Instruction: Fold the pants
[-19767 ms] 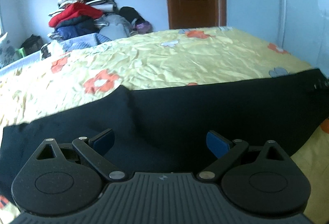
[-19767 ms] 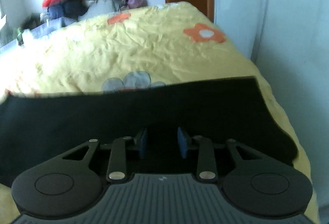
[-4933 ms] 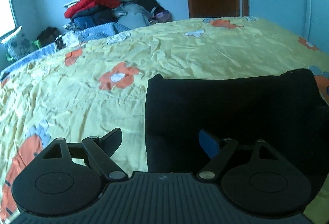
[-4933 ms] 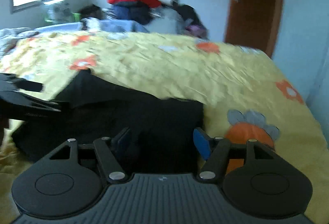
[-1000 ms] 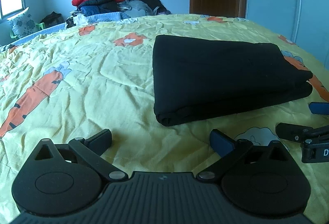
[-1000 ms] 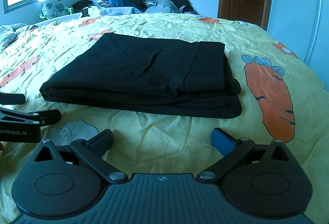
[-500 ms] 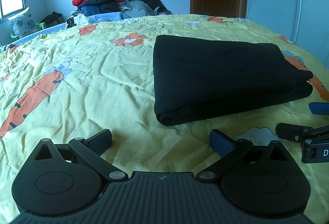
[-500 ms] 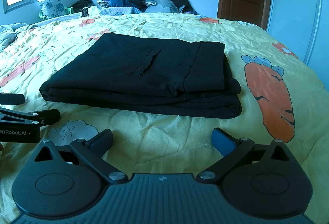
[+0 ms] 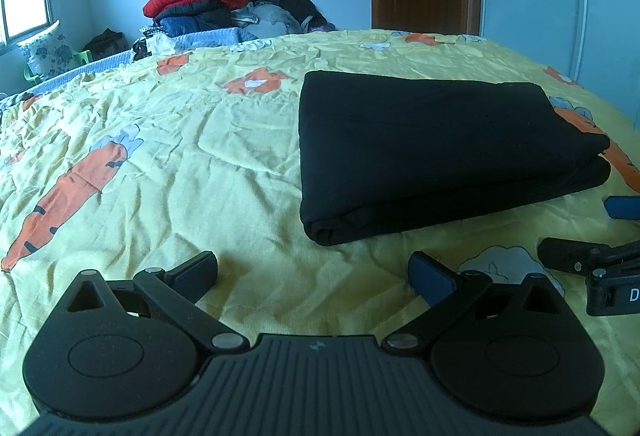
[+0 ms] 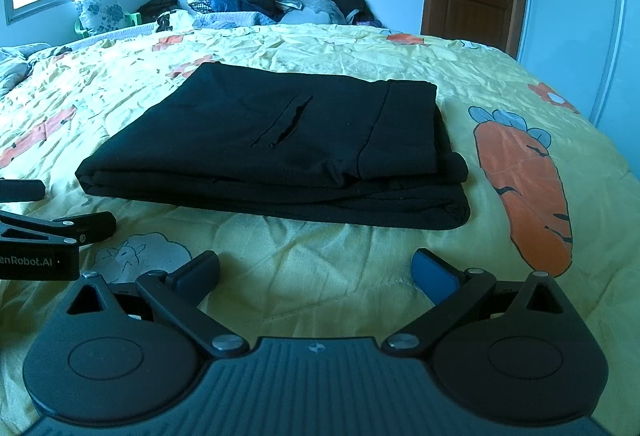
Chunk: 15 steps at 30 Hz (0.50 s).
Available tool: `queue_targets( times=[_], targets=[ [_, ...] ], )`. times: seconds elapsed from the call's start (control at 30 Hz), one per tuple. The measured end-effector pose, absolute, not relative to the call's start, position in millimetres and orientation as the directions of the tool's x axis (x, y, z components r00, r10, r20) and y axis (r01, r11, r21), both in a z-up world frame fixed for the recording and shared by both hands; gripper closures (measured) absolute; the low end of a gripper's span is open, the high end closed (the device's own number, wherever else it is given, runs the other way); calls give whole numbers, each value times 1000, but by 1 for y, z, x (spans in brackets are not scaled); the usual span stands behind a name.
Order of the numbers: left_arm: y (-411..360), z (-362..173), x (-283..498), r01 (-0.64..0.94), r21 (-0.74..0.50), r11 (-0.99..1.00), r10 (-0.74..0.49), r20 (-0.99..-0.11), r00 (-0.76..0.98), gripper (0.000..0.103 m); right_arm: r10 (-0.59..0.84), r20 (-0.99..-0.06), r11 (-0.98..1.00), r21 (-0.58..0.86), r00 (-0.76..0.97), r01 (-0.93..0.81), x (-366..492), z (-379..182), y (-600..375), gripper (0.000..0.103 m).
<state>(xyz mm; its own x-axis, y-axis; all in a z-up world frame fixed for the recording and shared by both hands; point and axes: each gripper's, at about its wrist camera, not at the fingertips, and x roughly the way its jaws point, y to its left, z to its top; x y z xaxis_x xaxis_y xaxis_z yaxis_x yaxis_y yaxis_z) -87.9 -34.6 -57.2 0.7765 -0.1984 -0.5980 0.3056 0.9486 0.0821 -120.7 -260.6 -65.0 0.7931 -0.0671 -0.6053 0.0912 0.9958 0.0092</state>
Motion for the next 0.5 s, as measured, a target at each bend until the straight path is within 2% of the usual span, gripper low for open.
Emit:
queue_targets(
  times=[0.5],
  targets=[
    [-30,-58,-84,302,35,953,-218,-611,761,0,-48,-590,994,49,806,95,-126,-63,-262,0]
  ],
)
